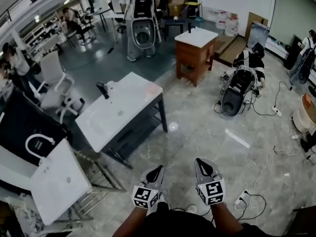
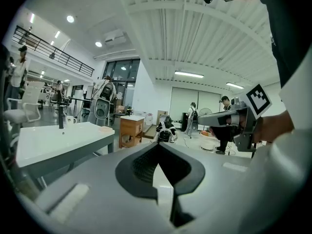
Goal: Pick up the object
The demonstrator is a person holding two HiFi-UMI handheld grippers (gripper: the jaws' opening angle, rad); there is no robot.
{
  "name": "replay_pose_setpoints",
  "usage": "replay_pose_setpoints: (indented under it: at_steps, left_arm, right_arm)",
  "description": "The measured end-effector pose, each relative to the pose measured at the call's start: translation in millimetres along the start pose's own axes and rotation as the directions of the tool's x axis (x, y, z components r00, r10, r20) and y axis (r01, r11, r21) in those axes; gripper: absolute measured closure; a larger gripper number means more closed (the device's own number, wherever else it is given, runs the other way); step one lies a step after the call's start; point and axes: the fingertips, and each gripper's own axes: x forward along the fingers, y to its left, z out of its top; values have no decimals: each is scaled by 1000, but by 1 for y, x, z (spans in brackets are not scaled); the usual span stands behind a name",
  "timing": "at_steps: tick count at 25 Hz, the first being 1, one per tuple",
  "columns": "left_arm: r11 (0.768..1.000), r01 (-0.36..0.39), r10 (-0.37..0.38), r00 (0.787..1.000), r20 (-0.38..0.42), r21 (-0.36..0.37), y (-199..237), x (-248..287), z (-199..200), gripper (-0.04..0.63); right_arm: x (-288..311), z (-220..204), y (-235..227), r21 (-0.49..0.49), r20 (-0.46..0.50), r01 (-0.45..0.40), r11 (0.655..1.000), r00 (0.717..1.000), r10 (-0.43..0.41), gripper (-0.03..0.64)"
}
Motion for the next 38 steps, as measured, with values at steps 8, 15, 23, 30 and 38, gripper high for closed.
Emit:
replay_pose_setpoints:
  at_steps: [8, 15, 23, 30, 38]
  left_arm:
    - [1000, -6, 6, 1000, 3, -11, 33, 0, 5, 577]
    - [1000, -8, 8, 1000, 3, -13, 88, 0, 9, 577]
    - [1000, 14, -14, 1000, 1, 1, 127, -7, 13, 577]
    - [999, -39, 39, 999, 7, -1, 148, -1, 23, 577]
    - [995, -101, 101, 995, 6, 10, 171, 35, 40, 577]
  right_arm:
    - [35, 15, 19, 77, 72, -58, 995, 996, 53, 614]
    - [88, 24, 49, 63, 76, -94, 994, 993, 89, 614]
    - [117, 33, 57, 51, 76, -32, 998, 997, 28, 614]
    - [130, 43, 47, 56, 109, -48, 997, 993, 42, 614]
    - [167, 60, 28, 7, 120, -104, 995, 988, 102, 614]
